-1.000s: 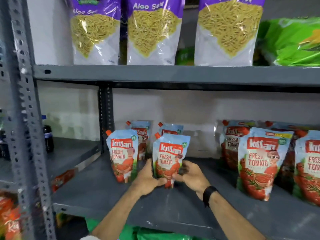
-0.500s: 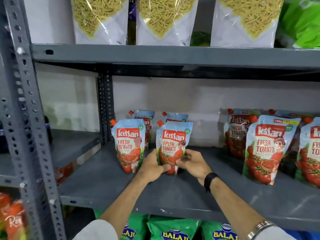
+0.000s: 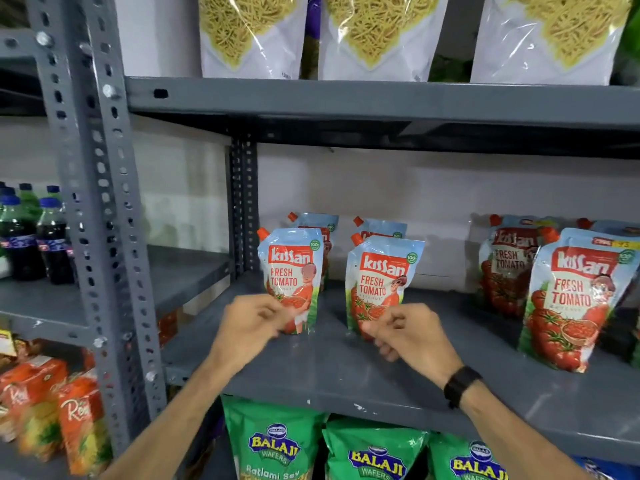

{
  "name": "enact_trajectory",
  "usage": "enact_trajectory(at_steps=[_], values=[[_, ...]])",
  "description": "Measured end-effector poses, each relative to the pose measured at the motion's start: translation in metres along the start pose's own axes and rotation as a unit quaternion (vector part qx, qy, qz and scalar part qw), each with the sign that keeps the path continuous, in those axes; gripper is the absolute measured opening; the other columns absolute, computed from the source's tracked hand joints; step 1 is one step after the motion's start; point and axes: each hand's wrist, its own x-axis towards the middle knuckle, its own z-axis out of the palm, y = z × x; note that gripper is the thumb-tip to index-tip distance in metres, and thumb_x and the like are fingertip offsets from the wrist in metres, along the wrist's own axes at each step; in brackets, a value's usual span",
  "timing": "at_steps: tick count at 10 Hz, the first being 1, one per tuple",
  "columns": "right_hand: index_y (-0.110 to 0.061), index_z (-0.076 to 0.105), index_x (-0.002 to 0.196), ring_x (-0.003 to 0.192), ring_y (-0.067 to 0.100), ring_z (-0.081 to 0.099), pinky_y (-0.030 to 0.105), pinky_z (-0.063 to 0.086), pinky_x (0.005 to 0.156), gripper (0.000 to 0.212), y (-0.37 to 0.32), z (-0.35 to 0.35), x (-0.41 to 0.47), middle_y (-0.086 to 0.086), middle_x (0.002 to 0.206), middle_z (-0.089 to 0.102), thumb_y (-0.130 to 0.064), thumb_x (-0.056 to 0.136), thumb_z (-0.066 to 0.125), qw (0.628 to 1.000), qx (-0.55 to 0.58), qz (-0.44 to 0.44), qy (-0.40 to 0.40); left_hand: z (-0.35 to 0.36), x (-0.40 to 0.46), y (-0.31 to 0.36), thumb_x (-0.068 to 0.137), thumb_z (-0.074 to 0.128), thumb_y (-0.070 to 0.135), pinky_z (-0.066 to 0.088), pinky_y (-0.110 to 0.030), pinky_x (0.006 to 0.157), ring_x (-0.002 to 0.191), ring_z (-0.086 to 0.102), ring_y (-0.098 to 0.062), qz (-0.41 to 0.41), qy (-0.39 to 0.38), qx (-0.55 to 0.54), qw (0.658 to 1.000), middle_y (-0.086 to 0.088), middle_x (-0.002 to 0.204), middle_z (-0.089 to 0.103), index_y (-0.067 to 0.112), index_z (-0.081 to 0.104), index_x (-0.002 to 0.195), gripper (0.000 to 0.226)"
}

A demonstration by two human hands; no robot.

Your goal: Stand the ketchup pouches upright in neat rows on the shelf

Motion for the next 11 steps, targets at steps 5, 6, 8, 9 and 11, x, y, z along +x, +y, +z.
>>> enact_trajectory(at_steps=[5, 6, 8, 9, 11], values=[[-0.013, 0.065, 0.118, 0.109, 0.021, 0.07, 0.036, 0.056, 0.098, 0.04, -0.034, 0.119, 0.049, 0.003, 0.116, 0.076, -0.022, 0.082, 0.081, 1.0, 0.021, -0.014, 0.013, -0.012, 0.054, -0.035, 0.085, 0.078, 0.006, 0.054, -0.029, 0.095, 0.112, 0.066, -0.018, -0.077, -0.1, -0.02, 0.992, -0.011, 0.126, 0.069, 0.011, 0.054, 0.132, 0.054], [-0.014, 0.07, 0.111, 0.1, 0.018, 0.073, 0.037, 0.058, 0.094, 0.032, -0.029, 0.118, 0.05, 0.001, 0.108, 0.078, -0.022, 0.082, 0.082, 0.999, 0.019, -0.016, 0.029, -0.005, 0.056, -0.032, 0.086, 0.076, 0.002, 0.056, -0.029, 0.093, 0.104, 0.068, -0.015, -0.07, -0.092, -0.014, 0.993, -0.009, 0.12, 0.071, 0.009, 0.056, 0.127, 0.047], [-0.015, 0.07, 0.11, 0.099, 0.016, 0.071, 0.03, 0.055, 0.091, 0.029, -0.026, 0.113, 0.051, -0.002, 0.105, 0.077, -0.022, 0.084, 0.08, 0.999, 0.026, -0.01, 0.021, 0.004, 0.055, -0.03, 0.087, 0.075, 0.003, 0.054, -0.03, 0.094, 0.108, 0.066, -0.018, -0.068, -0.093, -0.01, 0.993, -0.008, 0.122, 0.069, 0.01, 0.055, 0.127, 0.046], [-0.015, 0.07, 0.107, 0.095, 0.015, 0.07, 0.028, 0.054, 0.087, 0.025, -0.026, 0.113, 0.05, -0.004, 0.099, 0.076, -0.022, 0.085, 0.08, 0.999, 0.032, -0.004, 0.015, 0.004, 0.055, -0.031, 0.087, 0.076, 0.006, 0.054, -0.031, 0.097, 0.111, 0.066, -0.019, -0.076, -0.093, -0.014, 0.993, -0.008, 0.121, 0.069, 0.011, 0.053, 0.13, 0.048], [-0.015, 0.069, 0.091, 0.075, 0.005, 0.067, 0.027, 0.058, 0.079, 0.023, -0.023, 0.108, 0.04, -0.009, 0.078, 0.07, -0.026, 0.079, 0.085, 0.997, 0.044, 0.015, 0.054, 0.003, 0.038, -0.04, 0.085, 0.08, 0.025, 0.053, -0.029, 0.087, 0.102, 0.065, -0.016, -0.063, 0.001, 0.081, 0.995, 0.003, 0.106, 0.065, 0.016, 0.056, 0.111, 0.036]])
